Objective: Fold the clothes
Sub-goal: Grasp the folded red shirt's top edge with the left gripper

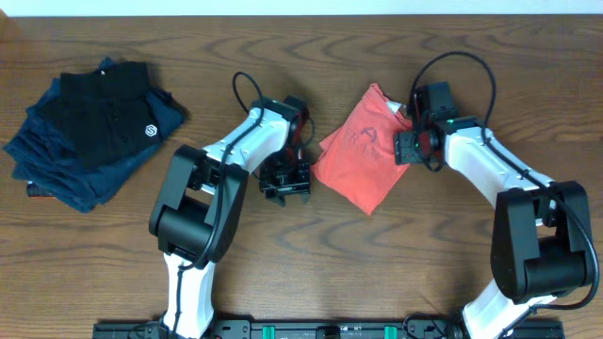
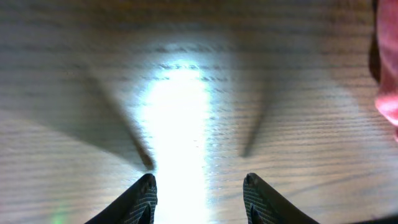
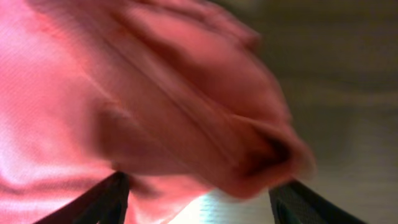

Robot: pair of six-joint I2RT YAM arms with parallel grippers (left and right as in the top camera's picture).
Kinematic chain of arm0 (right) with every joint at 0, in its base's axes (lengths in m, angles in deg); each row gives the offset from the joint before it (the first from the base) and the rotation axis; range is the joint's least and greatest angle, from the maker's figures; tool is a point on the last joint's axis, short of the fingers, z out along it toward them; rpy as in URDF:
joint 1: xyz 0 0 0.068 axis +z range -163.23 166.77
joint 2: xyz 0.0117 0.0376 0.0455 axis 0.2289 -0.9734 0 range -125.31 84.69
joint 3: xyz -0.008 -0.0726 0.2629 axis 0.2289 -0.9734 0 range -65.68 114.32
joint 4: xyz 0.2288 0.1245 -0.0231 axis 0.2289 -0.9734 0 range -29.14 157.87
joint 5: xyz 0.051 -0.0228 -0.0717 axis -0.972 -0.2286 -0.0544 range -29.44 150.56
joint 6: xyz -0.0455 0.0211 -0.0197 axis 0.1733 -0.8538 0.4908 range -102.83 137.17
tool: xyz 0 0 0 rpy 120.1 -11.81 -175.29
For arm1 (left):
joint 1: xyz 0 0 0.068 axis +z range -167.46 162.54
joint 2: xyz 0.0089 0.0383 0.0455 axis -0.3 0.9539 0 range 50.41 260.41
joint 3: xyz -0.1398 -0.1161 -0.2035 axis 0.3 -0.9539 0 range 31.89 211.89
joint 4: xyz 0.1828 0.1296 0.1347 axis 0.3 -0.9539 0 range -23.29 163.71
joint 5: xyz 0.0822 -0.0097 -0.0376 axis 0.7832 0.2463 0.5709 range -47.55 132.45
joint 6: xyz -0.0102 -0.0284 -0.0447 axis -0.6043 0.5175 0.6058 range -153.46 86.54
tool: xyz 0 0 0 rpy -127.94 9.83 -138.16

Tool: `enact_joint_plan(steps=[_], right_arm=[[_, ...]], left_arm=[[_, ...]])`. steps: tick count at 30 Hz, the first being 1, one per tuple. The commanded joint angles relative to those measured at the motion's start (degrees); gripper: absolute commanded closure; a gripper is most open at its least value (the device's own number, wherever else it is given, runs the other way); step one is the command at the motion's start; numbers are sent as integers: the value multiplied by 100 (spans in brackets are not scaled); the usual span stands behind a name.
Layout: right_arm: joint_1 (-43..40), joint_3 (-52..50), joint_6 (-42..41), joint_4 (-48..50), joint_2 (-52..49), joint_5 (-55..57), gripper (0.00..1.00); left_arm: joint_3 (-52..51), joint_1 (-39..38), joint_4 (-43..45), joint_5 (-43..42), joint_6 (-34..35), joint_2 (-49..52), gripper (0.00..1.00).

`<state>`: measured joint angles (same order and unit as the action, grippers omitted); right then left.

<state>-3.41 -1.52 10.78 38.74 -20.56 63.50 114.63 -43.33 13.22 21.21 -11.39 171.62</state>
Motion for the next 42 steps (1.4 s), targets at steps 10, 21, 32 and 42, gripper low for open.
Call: enact_joint_plan(steps=[10,21,32,42], right_arm=[[-114,907,175,-313,527,284,27],[-330,907,286,-1895,2369,649,15],[-501,907,330,-2820,3716,649,9],[-501,907,328,-3241,3742,651,10]], left_arm=[[-11,-85,2122,1620,-922,-1432,19],[317,317,3882,-951,-2048,-564,3],[1530,354,4092,-2590,-1690,1080,1],[1543,-28,4275,-2914,-1082,1788,25]])
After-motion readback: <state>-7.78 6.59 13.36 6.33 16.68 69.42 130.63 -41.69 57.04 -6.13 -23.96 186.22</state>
